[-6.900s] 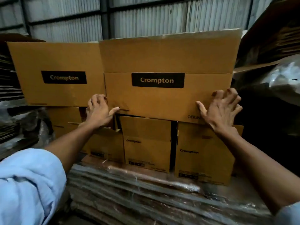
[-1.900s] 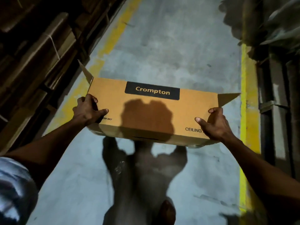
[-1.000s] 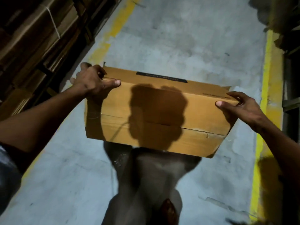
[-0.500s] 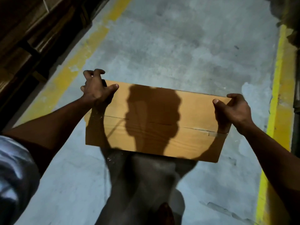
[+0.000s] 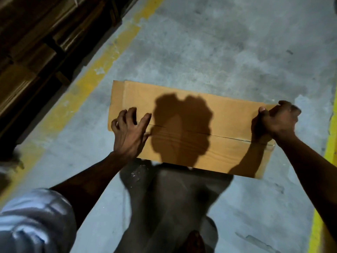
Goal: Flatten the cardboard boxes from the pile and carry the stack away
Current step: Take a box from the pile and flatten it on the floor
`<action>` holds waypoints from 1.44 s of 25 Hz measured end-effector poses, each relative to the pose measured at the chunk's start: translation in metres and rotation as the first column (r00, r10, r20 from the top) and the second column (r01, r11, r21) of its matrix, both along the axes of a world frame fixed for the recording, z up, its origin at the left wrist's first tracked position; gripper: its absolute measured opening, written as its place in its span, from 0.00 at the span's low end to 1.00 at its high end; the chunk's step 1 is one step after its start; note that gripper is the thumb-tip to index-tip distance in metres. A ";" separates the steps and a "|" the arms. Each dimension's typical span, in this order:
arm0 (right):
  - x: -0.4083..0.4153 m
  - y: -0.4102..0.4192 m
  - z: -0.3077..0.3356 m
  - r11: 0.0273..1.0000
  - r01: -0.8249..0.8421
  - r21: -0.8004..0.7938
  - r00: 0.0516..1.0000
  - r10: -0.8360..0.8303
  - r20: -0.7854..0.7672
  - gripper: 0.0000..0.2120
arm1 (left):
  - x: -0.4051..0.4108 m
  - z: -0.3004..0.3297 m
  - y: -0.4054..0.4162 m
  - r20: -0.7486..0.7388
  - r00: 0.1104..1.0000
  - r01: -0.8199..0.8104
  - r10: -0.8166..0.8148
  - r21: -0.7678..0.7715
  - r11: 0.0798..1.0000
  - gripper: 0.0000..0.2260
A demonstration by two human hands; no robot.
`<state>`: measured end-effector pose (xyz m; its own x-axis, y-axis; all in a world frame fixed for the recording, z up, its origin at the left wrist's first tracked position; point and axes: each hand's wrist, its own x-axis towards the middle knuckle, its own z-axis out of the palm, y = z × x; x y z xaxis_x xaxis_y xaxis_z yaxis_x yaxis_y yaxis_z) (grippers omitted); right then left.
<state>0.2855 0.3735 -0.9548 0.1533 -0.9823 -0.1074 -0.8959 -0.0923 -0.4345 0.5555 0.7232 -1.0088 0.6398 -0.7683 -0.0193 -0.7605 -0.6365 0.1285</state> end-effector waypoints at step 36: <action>0.107 0.231 -0.095 0.694 -0.717 -0.068 0.663 0.648 -0.374 0.42 | 0.032 -0.026 -0.006 0.082 0.971 -0.199 0.225 -0.247 0.948 0.08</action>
